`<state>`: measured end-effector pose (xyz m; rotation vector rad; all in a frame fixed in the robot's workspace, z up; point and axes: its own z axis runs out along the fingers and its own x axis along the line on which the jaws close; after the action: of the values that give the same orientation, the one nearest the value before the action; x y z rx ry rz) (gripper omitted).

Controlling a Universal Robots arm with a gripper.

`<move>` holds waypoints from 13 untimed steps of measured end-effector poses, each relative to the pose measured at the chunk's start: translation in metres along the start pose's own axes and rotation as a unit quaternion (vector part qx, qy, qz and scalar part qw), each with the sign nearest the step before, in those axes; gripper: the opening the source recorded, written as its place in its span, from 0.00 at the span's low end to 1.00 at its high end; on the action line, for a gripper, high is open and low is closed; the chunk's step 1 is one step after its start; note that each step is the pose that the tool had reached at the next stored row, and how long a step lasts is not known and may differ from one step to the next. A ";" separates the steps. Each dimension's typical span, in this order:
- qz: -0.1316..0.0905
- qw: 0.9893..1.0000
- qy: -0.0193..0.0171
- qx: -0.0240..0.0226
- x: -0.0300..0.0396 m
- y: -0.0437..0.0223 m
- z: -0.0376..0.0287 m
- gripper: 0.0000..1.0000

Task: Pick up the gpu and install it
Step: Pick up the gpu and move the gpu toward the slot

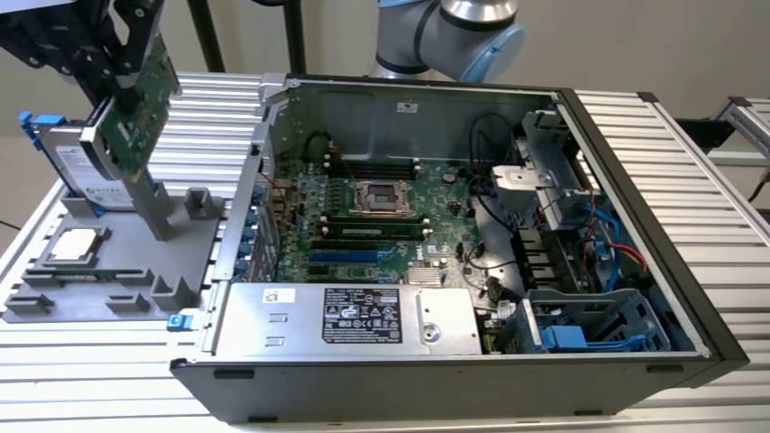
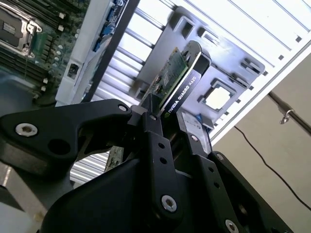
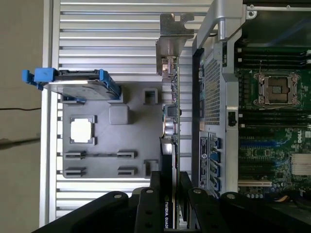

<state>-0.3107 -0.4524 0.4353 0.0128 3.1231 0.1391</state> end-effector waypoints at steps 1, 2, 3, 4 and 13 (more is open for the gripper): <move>0.000 1.000 0.000 0.000 -0.0010 0.0000 0.0000 0.00; 0.000 1.000 0.000 0.000 -0.0020 0.0000 0.0001 0.00; 0.000 1.000 0.000 0.000 -0.0030 0.0000 0.0001 0.00; 0.000 1.000 0.000 0.000 -0.0042 0.0000 0.0001 0.00; 0.000 1.000 0.000 0.000 -0.0133 0.0001 0.0002 0.00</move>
<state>-0.2974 -0.4524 0.4352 0.0128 3.1231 0.1391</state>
